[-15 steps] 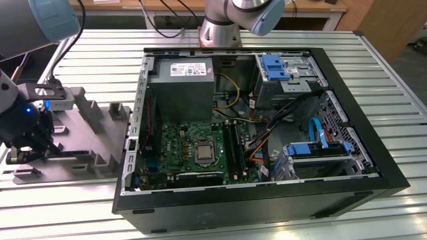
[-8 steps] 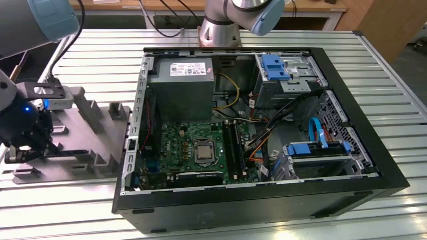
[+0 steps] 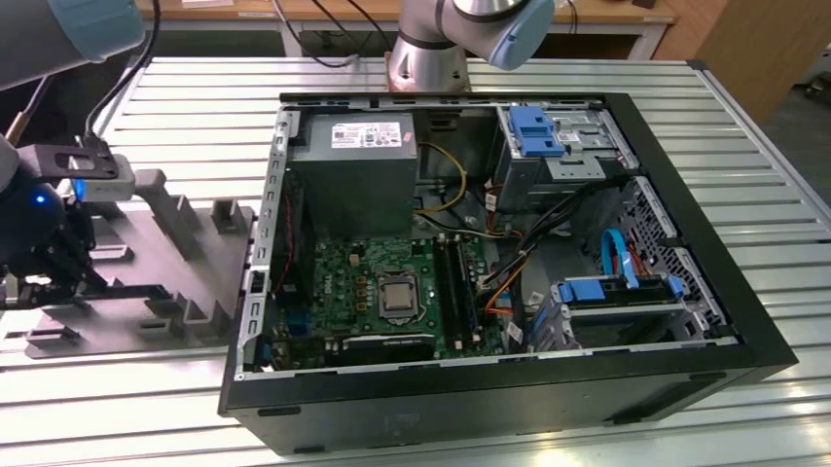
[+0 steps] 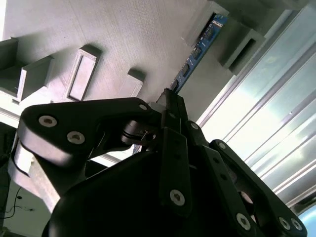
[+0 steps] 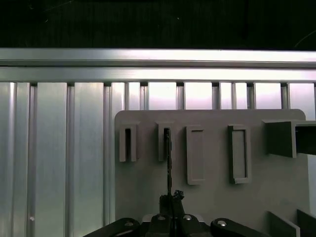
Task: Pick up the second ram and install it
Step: 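Pick up the second ram and move it above second insertion slot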
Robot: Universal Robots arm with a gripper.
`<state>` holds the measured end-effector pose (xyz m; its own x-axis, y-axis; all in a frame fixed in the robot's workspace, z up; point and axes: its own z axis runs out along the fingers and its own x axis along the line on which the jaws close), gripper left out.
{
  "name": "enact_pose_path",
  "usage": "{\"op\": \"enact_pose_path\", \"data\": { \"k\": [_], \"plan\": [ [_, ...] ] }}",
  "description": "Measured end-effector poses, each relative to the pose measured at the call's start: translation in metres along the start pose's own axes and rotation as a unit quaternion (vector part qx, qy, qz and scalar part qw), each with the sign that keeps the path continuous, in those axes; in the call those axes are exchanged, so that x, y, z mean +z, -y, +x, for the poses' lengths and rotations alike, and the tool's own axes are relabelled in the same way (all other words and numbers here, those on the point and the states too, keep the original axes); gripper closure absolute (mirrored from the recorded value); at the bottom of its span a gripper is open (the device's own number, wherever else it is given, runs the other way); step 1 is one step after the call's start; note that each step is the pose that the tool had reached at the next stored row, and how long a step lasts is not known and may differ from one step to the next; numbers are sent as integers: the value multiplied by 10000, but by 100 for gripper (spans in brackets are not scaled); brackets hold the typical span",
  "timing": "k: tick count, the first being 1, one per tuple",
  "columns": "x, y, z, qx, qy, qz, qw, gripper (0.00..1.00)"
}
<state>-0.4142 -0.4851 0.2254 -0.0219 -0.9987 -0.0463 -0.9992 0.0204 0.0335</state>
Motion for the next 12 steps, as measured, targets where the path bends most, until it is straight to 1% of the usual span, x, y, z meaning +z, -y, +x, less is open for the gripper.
{"op": "enact_pose_path", "data": {
  "k": [5,6,12],
  "plan": [
    [-137,-5,-6,0,0,0,10000,89],
    [-154,-5,-7,0,0,0,10000,89],
    [-156,-5,-7,0,0,1,10000,89]
  ]
}}
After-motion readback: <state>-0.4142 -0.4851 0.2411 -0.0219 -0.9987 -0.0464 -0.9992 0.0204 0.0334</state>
